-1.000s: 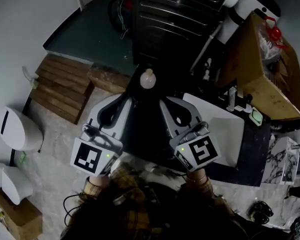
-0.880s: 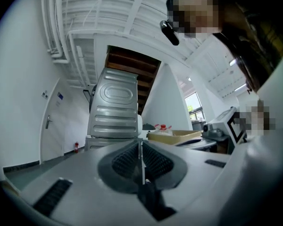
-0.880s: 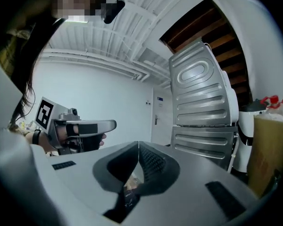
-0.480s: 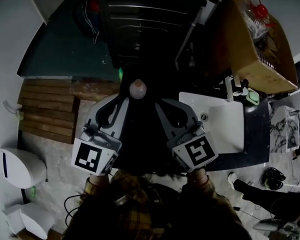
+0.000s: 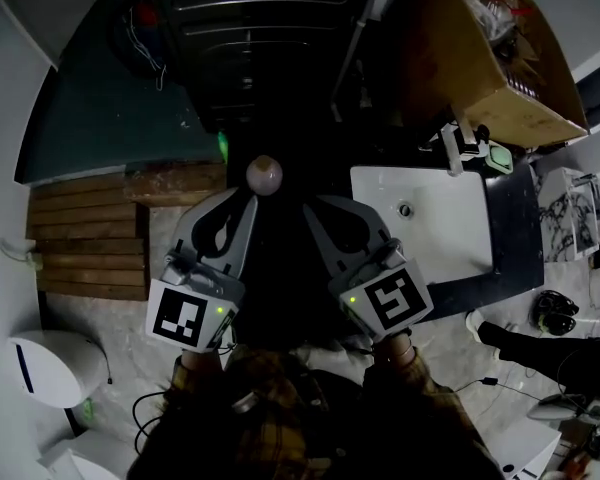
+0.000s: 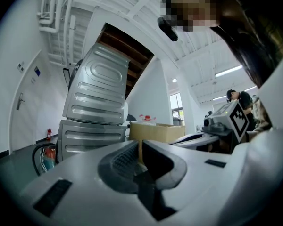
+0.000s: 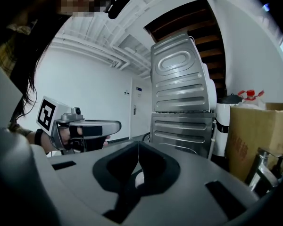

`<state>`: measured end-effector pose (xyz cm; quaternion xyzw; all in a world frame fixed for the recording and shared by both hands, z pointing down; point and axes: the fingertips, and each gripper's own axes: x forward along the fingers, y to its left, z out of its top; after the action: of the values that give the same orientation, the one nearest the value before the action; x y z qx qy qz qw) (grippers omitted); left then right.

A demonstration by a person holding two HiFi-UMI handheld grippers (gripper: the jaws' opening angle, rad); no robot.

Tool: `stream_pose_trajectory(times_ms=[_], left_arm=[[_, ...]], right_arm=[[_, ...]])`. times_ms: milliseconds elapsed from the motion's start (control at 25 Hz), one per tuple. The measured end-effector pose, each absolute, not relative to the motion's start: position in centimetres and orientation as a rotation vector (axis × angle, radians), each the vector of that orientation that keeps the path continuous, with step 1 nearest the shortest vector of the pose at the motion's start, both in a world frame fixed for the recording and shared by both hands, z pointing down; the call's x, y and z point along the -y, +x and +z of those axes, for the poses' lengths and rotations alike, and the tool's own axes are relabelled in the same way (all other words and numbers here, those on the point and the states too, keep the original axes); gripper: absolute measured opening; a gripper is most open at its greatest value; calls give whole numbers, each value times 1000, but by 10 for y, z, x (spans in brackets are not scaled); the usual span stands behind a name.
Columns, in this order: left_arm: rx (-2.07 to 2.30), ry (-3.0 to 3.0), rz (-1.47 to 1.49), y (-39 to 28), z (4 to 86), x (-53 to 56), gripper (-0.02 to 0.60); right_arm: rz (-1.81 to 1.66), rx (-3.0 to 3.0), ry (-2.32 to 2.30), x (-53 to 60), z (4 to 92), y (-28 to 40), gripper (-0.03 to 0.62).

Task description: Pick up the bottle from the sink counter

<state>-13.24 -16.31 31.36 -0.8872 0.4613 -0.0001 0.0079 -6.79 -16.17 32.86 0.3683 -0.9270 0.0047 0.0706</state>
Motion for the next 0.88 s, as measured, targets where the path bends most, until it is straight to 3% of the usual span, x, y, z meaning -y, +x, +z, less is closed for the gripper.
stream_pose_trajectory(times_ms=[880], left_arm=[[-1488,-2796,-89,-121,347,208,38]], right_arm=[[115,2799,1050,199,350,-63,17]])
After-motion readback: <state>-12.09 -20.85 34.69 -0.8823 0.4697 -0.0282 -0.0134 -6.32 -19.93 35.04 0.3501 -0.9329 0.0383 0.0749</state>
